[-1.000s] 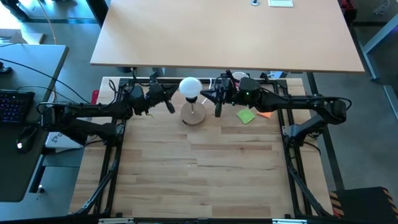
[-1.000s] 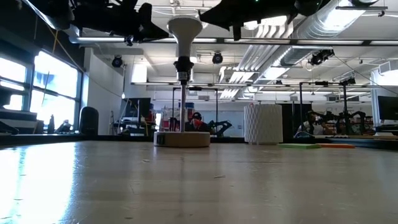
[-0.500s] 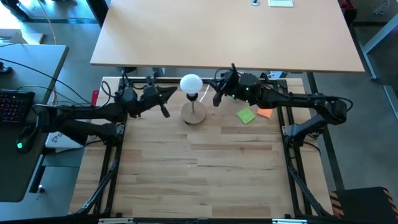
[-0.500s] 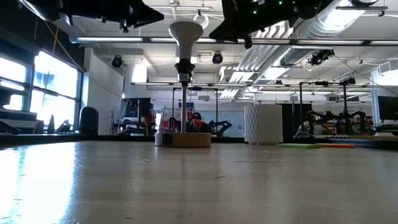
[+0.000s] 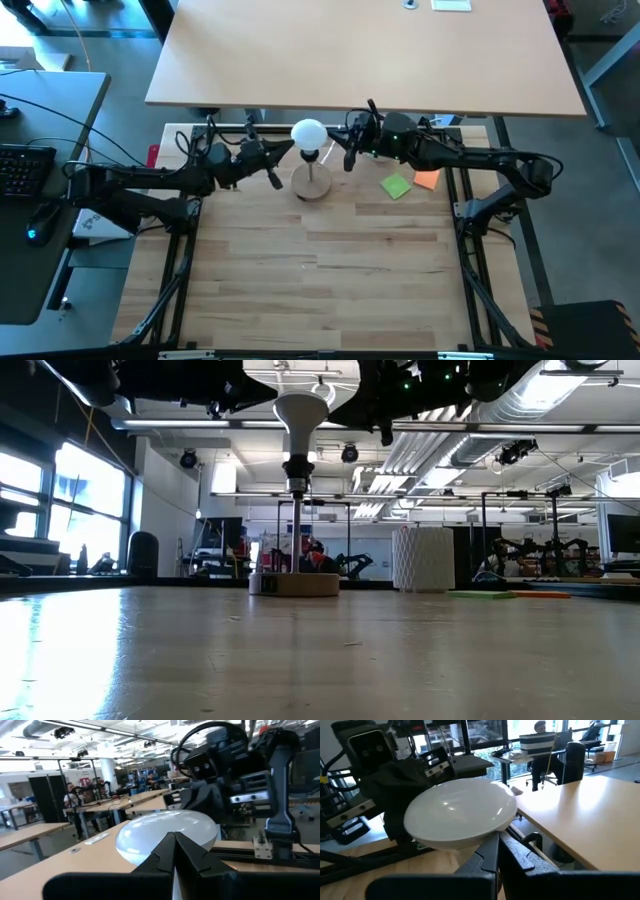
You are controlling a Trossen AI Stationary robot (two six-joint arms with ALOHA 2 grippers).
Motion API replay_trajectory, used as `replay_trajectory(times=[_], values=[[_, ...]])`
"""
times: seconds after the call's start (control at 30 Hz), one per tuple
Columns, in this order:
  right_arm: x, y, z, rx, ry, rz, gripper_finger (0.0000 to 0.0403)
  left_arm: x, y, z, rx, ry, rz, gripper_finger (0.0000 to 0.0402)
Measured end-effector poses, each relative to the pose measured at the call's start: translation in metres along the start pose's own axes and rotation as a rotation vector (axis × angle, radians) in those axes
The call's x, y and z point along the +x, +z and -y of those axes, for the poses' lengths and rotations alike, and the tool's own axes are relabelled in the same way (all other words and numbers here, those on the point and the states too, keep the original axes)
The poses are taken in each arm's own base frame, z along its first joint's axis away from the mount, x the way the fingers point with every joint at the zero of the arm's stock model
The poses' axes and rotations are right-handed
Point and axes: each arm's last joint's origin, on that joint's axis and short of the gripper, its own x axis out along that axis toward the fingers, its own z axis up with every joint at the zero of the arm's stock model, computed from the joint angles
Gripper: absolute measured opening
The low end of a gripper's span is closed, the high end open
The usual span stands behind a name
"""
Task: Screw lightbulb
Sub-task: Insert the white lightbulb into the brown lamp
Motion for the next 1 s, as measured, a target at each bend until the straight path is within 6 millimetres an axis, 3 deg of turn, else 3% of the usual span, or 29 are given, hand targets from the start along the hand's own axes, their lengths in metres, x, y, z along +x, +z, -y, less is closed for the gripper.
replay_trajectory(times=[0.33,0.6,0.8,1.0], values=[[-0.007,-0.004,-0.027,-0.018,0.139,-0.089,0.0000,0.001,-0.008,-0.004,0.047,0.073,-0.075,0.0000],[-0.015,0.003,-0.045,-0.050,0.078,-0.054,0.0000,-0.020,0.010,-0.003,0.102,0.120,-0.099,0.0000],[-0.014,0.008,-0.026,-0.045,-0.178,-0.004,0.0000,-0.027,0.021,-0.001,0.075,0.027,-0.036,0.0000],[-0.011,0.014,0.003,0.034,-0.107,0.061,0.0000,-0.017,0.013,0.001,0.084,0.006,-0.031,0.0000]])
